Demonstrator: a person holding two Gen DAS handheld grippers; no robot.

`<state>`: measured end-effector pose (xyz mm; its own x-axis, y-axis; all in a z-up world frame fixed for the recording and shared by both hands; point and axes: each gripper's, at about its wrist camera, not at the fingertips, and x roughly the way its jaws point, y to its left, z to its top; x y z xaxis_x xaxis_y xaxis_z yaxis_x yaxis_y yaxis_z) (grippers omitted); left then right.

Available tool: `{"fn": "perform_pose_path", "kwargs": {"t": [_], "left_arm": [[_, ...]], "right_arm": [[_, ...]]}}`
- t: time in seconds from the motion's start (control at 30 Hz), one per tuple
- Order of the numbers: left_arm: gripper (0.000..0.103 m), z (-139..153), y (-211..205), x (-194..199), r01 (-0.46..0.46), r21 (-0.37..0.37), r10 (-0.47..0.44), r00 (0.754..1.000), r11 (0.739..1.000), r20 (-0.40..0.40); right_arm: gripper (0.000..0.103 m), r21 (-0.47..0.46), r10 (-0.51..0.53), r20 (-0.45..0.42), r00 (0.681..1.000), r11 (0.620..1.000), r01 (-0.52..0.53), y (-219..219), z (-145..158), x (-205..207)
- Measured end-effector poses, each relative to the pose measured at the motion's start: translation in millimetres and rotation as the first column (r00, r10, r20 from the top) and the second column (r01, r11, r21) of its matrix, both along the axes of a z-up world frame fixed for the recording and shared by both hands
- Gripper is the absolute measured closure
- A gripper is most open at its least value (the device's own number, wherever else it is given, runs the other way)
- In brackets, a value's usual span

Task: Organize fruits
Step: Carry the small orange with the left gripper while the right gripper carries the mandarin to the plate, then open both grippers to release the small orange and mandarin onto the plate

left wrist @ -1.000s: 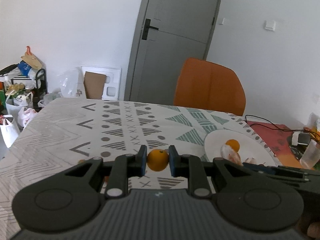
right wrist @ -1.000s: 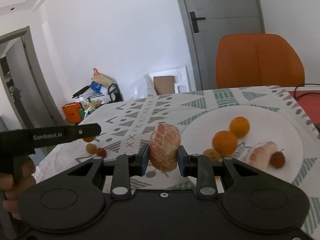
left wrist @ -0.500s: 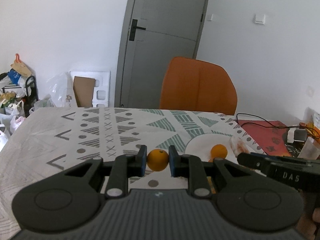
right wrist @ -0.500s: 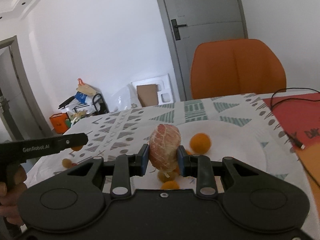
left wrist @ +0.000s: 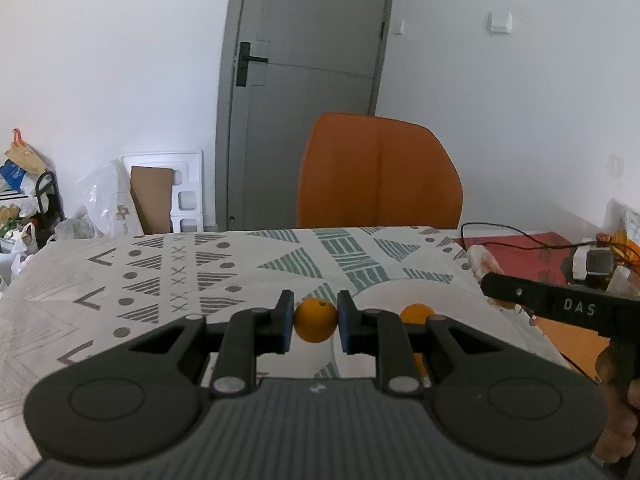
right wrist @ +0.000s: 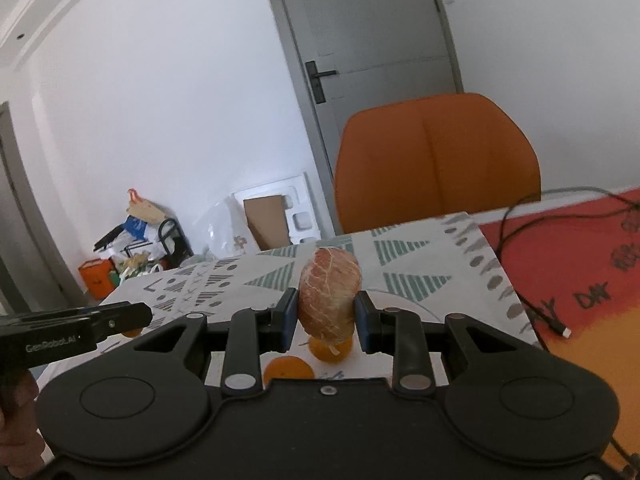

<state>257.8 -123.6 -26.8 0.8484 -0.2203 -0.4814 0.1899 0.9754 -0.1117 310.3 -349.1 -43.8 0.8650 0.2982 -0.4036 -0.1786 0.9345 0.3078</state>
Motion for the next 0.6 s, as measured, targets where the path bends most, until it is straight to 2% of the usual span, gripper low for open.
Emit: {"fn": "perform_pose_path", "kwargs": {"t": [0.23,0.4,0.43,0.6], "left_arm": [[0.082,-15,-17,21,0.034,-0.003,-0.034,0.999,0.999,-0.031],[0.082,-25,-28,36,0.06,0.004,-0.06,0.997,0.998,-0.055],[0.082,-26,-30,39,0.063,0.006,-0.063,0.996,0.998,-0.061],[0.082,-29,-41,46,0.092,0.023,-0.091,0.994,0.995,-0.063]], "right_arm": [[0.075,-0.006,-0.033,-0.019,0.999,0.999,0.033,-2,-16,9],[0.071,0.043,-0.053,-0.037,0.998,0.998,0.054,-9,-30,22],[0.068,0.034,-0.051,-0.043,0.998,0.998,0.053,-9,-31,23],[0.068,0.054,-0.065,-0.029,0.997,0.996,0.066,-22,-26,16]]}}
